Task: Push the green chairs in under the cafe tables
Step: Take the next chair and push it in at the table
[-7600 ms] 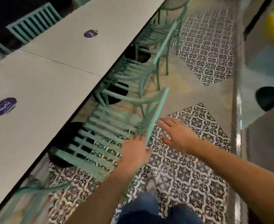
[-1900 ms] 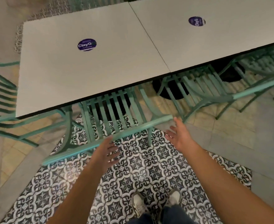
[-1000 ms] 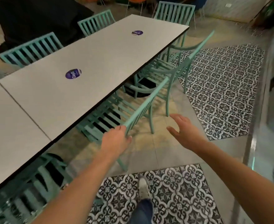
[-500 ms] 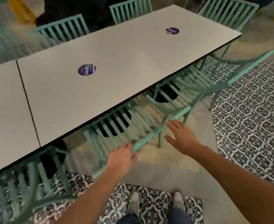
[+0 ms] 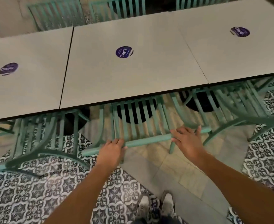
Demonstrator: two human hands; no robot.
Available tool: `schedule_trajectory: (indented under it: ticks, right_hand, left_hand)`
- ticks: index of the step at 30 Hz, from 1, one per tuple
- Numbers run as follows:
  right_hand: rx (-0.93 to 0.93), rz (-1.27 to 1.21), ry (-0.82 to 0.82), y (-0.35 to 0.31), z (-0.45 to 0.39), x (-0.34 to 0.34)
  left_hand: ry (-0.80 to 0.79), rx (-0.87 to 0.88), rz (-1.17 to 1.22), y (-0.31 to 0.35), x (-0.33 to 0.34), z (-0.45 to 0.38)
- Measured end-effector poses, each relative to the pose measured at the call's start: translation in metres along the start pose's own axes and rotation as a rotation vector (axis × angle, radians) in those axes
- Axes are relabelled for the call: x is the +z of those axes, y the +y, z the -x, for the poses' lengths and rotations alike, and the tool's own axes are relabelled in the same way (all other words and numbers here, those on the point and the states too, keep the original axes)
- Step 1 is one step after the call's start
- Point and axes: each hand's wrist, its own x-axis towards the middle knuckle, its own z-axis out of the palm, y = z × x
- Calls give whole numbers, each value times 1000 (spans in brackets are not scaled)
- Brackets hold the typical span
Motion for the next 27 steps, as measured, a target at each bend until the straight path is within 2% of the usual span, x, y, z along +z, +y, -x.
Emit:
schedule_trajectory:
  ticks: [3,6,9,15,19,22,27]
  right_hand:
    - [10,-23,-8,0,-2,-1]
    - [95,-65,-36,-3,2,-9]
    - [195,-180,46,13,19,-22]
    - [474,-346,218,125,99,-64]
    - [700,-348,238,225,170,-69]
    - [826,-428,235,303,230,-61]
    - [938,-458,196,400,297,-70]
  left_hand:
    - [5,-11,18,0,0,0]
    - [21,-26,21,11,-1,-2]
    - [67,76,2,50,-4,-19]
    - [102,414,-62,208,-21,-52]
    - [110,587,-103,321,-10,-73]
    - [101,651,-164,413,10,-90]
    - [103,693,-171,524,35,-106]
